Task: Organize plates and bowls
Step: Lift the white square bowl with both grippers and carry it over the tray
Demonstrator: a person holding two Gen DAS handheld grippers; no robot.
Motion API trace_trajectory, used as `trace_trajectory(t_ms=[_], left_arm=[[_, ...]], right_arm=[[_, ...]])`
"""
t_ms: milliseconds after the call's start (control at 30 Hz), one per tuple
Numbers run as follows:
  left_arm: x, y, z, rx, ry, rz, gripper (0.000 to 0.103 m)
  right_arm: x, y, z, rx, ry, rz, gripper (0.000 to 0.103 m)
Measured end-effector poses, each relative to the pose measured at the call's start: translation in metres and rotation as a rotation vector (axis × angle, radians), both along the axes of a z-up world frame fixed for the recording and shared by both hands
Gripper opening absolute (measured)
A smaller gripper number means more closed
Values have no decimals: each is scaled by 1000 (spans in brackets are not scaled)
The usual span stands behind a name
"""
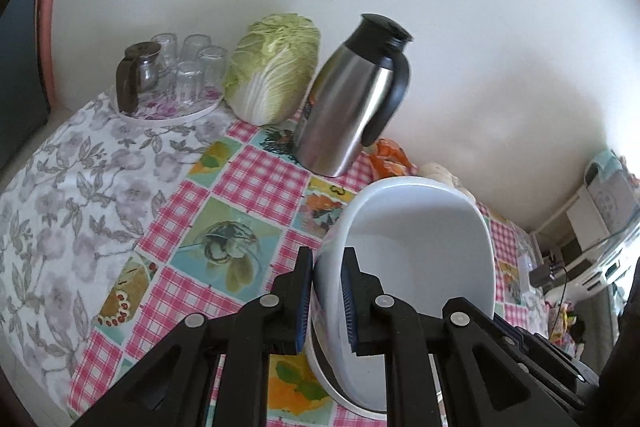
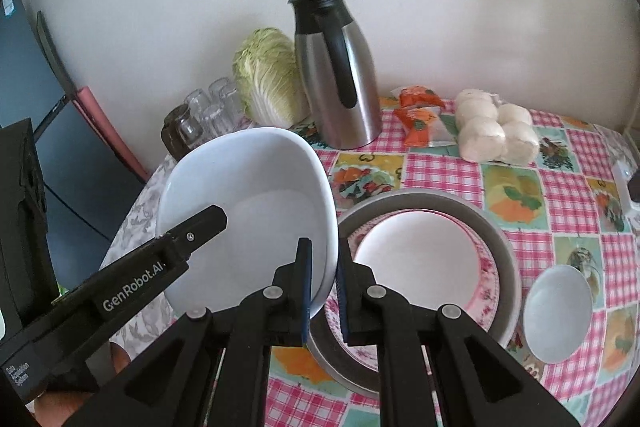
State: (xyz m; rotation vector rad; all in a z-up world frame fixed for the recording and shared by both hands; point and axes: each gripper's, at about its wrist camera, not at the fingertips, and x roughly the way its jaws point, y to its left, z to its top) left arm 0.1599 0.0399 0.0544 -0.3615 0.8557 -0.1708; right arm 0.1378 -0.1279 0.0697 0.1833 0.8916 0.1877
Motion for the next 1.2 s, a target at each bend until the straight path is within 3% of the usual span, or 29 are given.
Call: trace_trajectory(t_ms=[333,1200], left_arm=[[-7,-33,12,16,-24,-28,17],[-24,-131,20,148,-51,-114,17]], right_arm=[[-16,-36,5,74,-28,-43,14],[-38,-126,9,188,-16,-160,14]])
